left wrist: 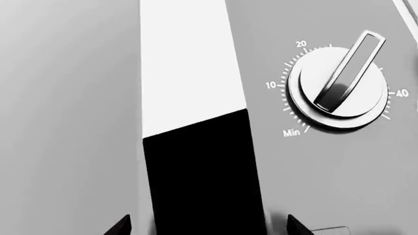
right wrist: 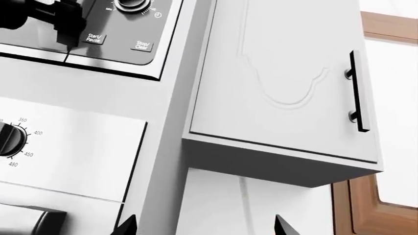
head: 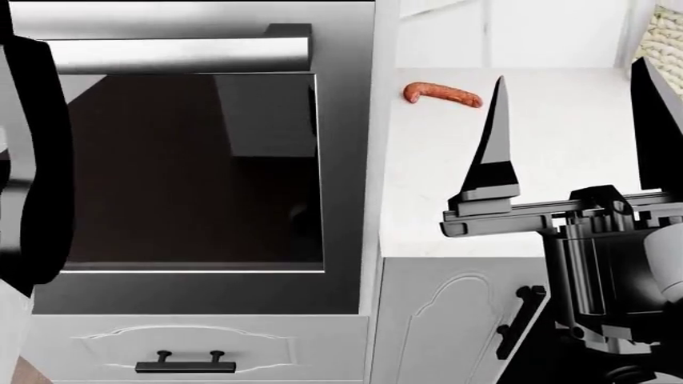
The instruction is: Open the microwave door
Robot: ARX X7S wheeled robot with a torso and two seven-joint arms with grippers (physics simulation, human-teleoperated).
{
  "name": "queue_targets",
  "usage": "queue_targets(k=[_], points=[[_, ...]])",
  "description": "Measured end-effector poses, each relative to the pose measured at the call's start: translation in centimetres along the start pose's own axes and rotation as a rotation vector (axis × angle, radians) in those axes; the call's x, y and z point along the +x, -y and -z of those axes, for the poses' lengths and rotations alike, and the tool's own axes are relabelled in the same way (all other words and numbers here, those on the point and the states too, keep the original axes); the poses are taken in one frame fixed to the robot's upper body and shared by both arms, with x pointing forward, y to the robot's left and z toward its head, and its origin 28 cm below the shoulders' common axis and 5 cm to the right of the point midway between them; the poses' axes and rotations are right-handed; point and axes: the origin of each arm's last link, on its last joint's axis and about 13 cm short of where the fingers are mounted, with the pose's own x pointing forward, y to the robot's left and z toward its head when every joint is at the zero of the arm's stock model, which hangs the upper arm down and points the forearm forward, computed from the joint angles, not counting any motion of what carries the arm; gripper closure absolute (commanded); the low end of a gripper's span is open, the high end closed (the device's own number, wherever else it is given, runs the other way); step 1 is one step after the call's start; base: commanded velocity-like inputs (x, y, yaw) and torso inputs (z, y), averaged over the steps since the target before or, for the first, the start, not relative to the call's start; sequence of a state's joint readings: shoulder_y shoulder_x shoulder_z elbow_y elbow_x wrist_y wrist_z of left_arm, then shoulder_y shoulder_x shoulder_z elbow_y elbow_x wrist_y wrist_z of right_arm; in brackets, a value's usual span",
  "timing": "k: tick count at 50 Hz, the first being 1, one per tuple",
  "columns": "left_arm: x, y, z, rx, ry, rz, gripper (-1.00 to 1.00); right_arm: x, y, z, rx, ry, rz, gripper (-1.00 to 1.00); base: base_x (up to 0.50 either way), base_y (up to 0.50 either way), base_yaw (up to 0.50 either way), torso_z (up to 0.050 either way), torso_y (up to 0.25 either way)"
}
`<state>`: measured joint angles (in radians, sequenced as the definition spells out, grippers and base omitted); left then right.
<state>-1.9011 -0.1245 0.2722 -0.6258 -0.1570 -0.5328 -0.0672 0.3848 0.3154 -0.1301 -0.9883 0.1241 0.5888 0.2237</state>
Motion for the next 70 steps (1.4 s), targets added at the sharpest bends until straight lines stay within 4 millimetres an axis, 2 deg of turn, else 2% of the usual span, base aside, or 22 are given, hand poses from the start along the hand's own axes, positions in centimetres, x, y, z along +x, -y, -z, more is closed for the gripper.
queue_targets(k=[6,7,19,30,70], points=[[0.8,0.1,0.0,0.011,-0.006,-0.007,-1.0,0.0,0.0,0.0,-0.001,0.0,0.001,-1.0,0.0,0.0,0.0,0.0,0.0],[0.9,0.1,0.0,0.013,-0.006,-0.008,1.0,0.0,0.0,0.0,-0.001,-0.001,0.001,-1.0,0.0,0.0,0.0,0.0,0.0],[1.2,0.3,0.0,-0.002,-0.003,-0.005,1.0,0.1,0.0,0.0,-0.002,-0.001,0.001,-1.0,0.0,0.0,0.0,0.0,0.0],[0.1,-0.1,-0.6,-0.034,0.018,-0.002,1.0,0.1,0.1,0.0,-0.001,0.002,0.002,-1.0,0.0,0.0,0.0,0.0,0.001],[-9.1,-2.7,-6.8,-0.057,0.108,-0.057,1.0,-0.1,0.1,-0.4,0.013,0.02,0.001,-1.0,0.0,0.0,0.0,0.0,0.003]])
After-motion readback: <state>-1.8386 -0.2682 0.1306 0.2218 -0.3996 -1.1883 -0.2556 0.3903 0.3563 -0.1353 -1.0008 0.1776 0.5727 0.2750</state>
